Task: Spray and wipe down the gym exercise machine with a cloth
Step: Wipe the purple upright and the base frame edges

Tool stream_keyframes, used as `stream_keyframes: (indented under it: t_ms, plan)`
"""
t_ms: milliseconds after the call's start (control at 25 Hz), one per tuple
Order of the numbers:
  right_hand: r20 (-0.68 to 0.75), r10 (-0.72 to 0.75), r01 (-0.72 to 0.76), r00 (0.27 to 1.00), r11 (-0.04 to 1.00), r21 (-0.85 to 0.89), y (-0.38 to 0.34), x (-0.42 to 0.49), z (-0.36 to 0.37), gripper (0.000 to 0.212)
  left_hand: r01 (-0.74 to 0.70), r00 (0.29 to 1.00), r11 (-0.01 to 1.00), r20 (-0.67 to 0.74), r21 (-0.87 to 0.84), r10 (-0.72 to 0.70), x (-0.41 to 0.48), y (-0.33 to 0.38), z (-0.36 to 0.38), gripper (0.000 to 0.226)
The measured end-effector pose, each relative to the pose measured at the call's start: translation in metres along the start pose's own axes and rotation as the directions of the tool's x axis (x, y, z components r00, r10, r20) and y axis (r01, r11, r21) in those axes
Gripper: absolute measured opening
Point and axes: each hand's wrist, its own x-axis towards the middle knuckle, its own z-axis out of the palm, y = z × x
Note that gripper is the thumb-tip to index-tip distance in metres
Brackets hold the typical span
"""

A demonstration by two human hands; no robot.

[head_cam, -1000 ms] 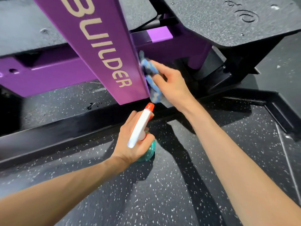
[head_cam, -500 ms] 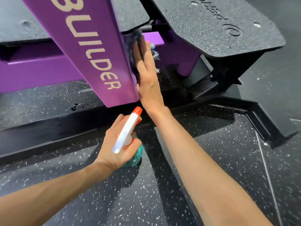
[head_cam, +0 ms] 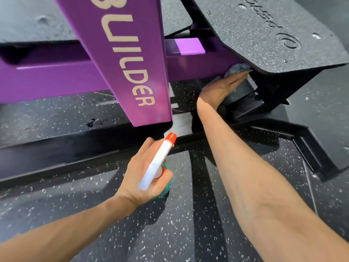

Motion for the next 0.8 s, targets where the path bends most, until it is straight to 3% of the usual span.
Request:
stream_keyframes:
  t_ms: [160, 280, 360, 440, 520, 640, 800]
  plan:
    - [-0.025, 0.316, -0.314, 0.948, 0.926, -0.208, 0.02, 0.025, -0.009, 0.053, -0.015, 1.0, 1.0, 0.001, 0.023, 0.015, 0.0, -0.002, -0.001, 0.044]
    - [0.078, 0.398, -0.365, 0.914, 0.892, -0.269, 0.012, 0.016, -0.014, 0.049, -0.009, 1.0, 1.0, -0.002, -0.001, 0.009, 0.0, -0.003, 0.0, 0.045]
    - [0.21, 0.387, -0.372, 0.898, 0.922, -0.112, -0.007, 0.003, -0.012, 0.038, 0.0, 1.0, 1.0, 0.009, -0.006, 0.0, 0.001, 0.001, 0.001, 0.047]
    - [0.228, 0.407, -0.44, 0.885, 0.89, 0.12, -0.025, -0.011, -0.004, 0.018, 0.034, 0.999, 0.999, 0.008, 0.016, -0.035, 0.004, 0.003, 0.001, 0.049]
    - [0.328, 0.37, -0.449, 0.869, 0.867, 0.214, -0.038, -0.034, -0.007, 0.004, 0.1, 0.995, 0.995, -0.001, 0.006, -0.1, 0.003, 0.008, 0.001, 0.05]
    - [0.465, 0.176, -0.317, 0.868, 0.916, 0.245, -0.052, -0.065, -0.021, 0.015, 0.112, 0.993, 0.994, 0.031, 0.008, -0.112, -0.002, 0.01, -0.003, 0.053]
    - [0.517, 0.136, -0.336, 0.845, 0.888, 0.315, -0.074, -0.07, -0.031, 0.026, 0.123, 0.986, 0.992, 0.112, 0.007, -0.123, -0.014, 0.019, -0.017, 0.041]
